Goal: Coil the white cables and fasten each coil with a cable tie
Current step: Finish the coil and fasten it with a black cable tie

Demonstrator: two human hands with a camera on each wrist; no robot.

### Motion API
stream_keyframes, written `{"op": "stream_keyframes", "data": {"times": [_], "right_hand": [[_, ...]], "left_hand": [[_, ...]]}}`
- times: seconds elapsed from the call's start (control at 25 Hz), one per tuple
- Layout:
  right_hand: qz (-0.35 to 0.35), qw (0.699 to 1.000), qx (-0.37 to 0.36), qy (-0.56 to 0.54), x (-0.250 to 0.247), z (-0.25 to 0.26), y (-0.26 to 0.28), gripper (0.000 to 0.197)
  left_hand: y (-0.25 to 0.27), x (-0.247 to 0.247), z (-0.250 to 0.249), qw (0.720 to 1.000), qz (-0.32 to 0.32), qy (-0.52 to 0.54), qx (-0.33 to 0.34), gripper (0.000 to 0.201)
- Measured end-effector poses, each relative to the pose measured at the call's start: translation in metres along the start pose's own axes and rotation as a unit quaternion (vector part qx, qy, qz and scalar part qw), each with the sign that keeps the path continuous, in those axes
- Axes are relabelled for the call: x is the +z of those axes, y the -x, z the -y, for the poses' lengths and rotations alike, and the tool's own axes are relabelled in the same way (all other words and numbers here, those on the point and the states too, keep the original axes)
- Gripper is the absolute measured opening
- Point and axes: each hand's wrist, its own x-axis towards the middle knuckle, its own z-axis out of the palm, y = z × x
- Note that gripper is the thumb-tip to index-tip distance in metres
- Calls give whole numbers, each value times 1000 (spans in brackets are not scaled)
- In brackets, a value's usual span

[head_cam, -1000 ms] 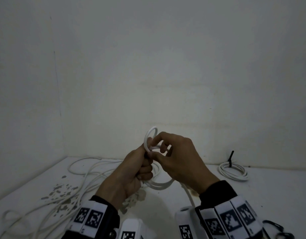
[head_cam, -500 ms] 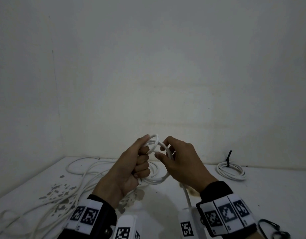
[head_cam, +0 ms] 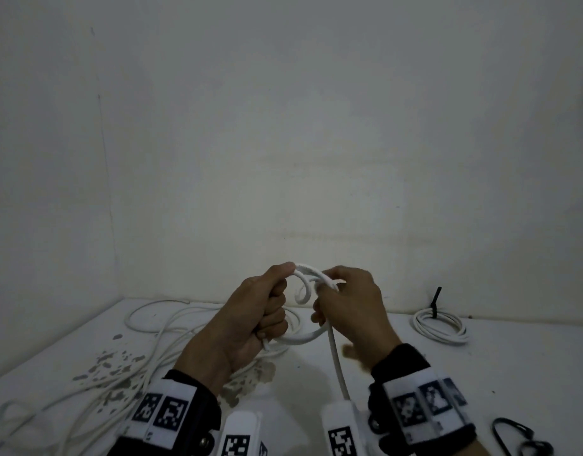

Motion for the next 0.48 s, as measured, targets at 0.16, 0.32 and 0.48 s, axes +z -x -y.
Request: {"op": "stream_keyframes", "data": {"times": [0.16, 0.32, 0.48], "right_hand": [[150, 935, 157, -279, -5, 8, -3, 33], [102, 832, 211, -502, -26, 12, -11, 31], [4, 882, 114, -457, -41, 23, -14, 32]], "left_hand": [[-1, -2, 0, 1000, 12, -8, 17, 44], [-4, -15, -1, 1000, 2, -23, 18, 43], [-9, -35, 0, 999, -17, -40, 31, 43]]}}
